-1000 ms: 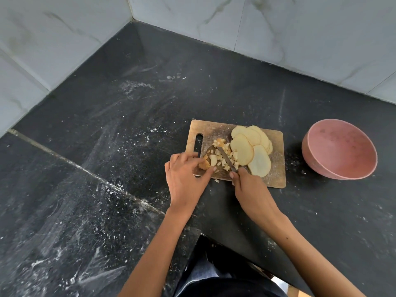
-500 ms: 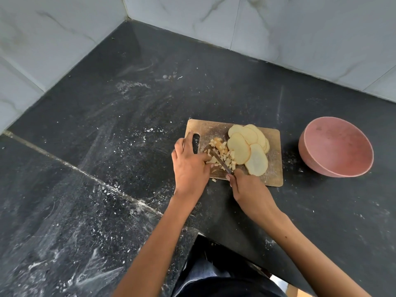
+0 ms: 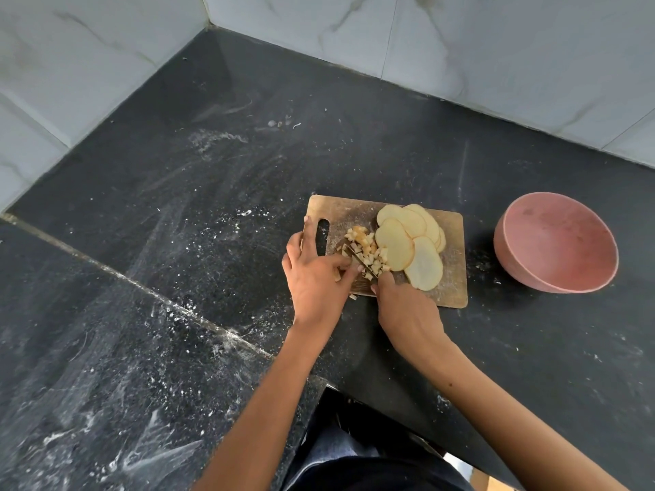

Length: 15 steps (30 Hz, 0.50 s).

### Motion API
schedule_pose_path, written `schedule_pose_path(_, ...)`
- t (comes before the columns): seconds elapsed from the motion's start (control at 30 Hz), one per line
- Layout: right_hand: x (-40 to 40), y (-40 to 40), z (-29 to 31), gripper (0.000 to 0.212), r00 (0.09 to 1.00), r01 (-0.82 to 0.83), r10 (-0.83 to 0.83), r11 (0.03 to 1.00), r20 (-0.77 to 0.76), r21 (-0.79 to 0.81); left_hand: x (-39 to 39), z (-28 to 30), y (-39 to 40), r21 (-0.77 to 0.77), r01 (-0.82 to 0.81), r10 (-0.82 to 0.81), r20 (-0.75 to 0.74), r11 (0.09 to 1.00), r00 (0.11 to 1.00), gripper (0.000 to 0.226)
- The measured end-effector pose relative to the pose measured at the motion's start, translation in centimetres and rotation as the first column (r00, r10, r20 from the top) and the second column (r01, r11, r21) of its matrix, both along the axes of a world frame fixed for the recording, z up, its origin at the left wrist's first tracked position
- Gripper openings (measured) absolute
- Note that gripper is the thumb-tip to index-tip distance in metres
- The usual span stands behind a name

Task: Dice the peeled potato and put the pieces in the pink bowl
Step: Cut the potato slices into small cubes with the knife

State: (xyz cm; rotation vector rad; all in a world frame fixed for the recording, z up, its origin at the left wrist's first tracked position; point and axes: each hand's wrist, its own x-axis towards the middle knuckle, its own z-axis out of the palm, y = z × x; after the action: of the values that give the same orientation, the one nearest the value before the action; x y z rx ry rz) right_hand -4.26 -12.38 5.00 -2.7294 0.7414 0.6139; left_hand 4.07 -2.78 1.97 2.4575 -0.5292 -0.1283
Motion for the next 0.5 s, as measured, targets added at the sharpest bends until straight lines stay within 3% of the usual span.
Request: schedule_pose_path(0.5,-1.5,-0.3,0.2,0.013,0.998,0.056,-0.055,0.998,-0.032,0.04,-0.5,-0.1,-0.9,-0.028,-0.1,0.099,-0.044,0.995,0.994,0.004)
